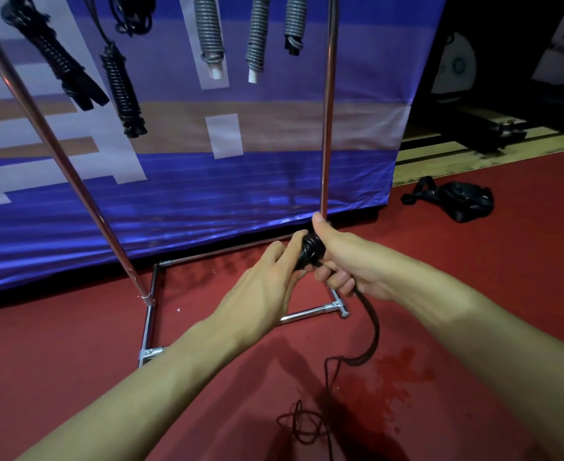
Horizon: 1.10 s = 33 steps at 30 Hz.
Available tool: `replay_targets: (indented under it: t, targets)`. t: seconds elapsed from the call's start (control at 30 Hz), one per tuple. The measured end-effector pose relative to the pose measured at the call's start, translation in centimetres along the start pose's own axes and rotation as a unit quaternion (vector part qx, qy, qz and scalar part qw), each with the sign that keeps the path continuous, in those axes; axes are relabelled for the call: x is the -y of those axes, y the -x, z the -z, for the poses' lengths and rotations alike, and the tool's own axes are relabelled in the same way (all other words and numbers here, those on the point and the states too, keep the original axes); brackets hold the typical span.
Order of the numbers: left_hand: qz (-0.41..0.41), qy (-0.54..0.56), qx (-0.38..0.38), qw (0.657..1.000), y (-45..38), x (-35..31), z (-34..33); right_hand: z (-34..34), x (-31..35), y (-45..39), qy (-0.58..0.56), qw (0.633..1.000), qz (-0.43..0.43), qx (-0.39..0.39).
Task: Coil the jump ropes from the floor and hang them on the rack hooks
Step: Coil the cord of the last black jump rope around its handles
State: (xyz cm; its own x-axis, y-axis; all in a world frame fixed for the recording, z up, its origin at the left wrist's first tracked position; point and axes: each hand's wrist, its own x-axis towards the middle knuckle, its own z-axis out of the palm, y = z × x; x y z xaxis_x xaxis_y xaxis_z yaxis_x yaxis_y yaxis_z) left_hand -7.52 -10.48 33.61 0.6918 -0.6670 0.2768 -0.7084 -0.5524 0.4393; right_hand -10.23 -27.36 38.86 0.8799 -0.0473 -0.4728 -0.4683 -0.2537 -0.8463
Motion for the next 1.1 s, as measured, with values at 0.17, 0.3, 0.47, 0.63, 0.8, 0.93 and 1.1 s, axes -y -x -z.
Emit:
replay_targets:
  t: [0.17,0.3,0.47,0.63,0.8,0.93,1.1]
  targets:
    - [-0.023,-0.003,-0.009,1.000,-0.3,0.5,0.0,0.6,-0.7,-0.9,-0.072,0.996,-0.038,0.041]
    - [-0.042,0.069,-0.001,0.997,-0.4,1.1,0.1,0.6,-0.9,-1.0,-0.050,0.998,-0.026,0.011]
    - [-0.031,0.088,0.026,0.995,-0.2,0.9,0.4,0.7,-1.0,-1.2,-0.042,0.999,-0.025,0.005]
    - [0.027,0.251,0.093,0.963,-0.1,0.5,1.2,1.2,-1.3,-1.3,-0.055,0.998,-0.002,0.031]
    - [0.067,0.324,0.087,0.940,-0.4,-0.1,1.9,1.5,-1.0,-1.2,-0.091,0.994,0.033,0.042]
    - [0.071,0.250,0.083,0.962,-0.4,-0.3,1.7,1.7,-1.0,-1.3,-0.120,0.991,0.041,0.038]
    - [0.238,0.552,0.123,0.790,-0.8,-1.0,1.5,1.6,-0.9,-0.8,-0.125,0.988,0.079,0.050]
